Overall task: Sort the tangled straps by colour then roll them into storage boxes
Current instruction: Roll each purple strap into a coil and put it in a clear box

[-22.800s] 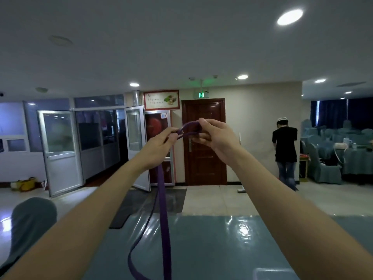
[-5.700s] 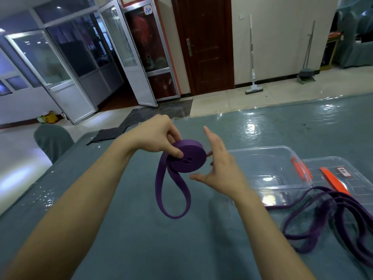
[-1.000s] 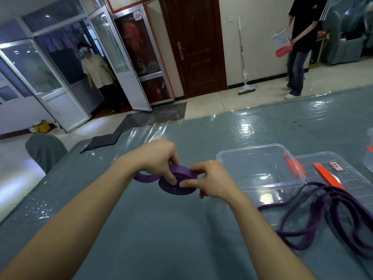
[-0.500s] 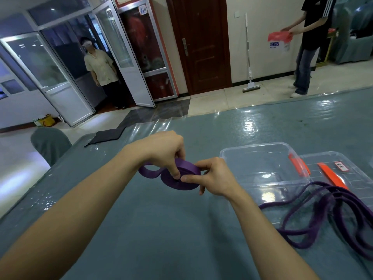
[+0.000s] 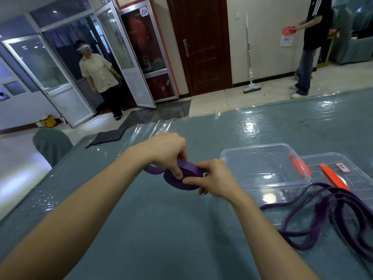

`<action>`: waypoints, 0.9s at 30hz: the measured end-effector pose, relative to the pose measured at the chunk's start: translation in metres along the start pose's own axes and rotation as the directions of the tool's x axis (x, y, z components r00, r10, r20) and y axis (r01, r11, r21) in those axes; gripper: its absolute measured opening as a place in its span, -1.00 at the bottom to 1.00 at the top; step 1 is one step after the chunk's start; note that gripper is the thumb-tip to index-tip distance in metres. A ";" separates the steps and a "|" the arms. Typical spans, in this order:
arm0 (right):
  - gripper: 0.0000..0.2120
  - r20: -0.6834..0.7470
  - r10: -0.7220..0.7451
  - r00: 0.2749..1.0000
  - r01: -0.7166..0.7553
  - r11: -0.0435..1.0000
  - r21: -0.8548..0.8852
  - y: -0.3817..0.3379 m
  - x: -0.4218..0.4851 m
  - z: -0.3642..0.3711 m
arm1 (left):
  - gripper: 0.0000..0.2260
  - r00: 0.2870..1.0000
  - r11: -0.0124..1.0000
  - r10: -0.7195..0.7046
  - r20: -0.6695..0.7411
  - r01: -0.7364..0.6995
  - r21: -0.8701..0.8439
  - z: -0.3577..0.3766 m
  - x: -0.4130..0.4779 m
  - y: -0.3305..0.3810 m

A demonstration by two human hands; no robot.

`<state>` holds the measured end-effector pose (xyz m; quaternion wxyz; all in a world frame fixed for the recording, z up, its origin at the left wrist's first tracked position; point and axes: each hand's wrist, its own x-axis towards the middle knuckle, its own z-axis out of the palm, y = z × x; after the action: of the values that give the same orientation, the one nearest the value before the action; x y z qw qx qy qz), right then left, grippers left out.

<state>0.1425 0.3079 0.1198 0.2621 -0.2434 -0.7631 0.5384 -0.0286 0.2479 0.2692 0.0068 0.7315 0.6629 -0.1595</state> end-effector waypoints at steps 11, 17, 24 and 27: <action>-0.58 -0.040 0.041 0.998 -0.015 0.865 0.502 0.000 -0.003 -0.025 | -0.77 0.934 0.446 -0.223 -0.279 -0.156 -0.881 0.025 -0.033 -0.042; -0.45 -0.094 0.033 0.995 0.029 0.806 0.591 0.002 0.001 -0.023 | -0.75 0.843 0.225 -0.380 -0.380 -0.314 -0.922 0.056 -0.025 -0.023; -0.57 -0.197 0.102 0.975 0.066 0.714 0.697 0.005 0.002 -0.016 | -0.85 0.754 0.089 -0.511 -0.412 -0.431 -0.898 0.074 -0.013 0.004; -0.71 -0.213 0.126 0.969 0.079 0.657 0.750 0.005 0.003 -0.014 | -0.68 0.782 0.037 -0.469 -0.411 -0.448 -0.893 0.079 -0.013 0.012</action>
<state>0.1502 0.3210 0.1195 0.4247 -0.1875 -0.4294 0.7746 -0.0359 0.2167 0.1945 0.2919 0.5105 0.5429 0.5995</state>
